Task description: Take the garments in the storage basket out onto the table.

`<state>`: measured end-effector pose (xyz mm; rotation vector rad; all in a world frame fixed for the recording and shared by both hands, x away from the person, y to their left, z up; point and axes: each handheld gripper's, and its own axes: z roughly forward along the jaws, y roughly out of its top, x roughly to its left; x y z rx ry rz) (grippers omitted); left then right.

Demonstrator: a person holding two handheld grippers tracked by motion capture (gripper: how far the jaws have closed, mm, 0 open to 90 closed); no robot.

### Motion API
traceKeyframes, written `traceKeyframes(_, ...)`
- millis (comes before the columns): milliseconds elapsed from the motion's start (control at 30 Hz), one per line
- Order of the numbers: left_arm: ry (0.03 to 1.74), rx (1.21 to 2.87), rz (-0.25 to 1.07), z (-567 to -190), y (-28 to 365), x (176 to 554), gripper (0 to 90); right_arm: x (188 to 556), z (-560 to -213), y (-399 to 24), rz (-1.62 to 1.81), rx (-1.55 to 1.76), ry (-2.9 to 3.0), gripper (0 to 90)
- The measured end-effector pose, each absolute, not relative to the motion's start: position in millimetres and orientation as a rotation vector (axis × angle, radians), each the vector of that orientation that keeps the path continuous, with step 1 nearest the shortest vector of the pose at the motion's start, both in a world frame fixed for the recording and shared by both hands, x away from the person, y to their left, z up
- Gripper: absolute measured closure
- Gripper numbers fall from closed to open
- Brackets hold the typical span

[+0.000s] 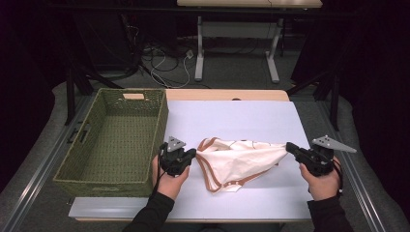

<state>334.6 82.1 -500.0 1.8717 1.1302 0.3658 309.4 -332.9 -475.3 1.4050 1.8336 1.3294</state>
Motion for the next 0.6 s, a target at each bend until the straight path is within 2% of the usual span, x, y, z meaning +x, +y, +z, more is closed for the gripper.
traceKeyframes(600,1.281,1.799,0.438,-502,89,367,88.2,370,-502,-305,1.238,1.470,1.928,89.9)
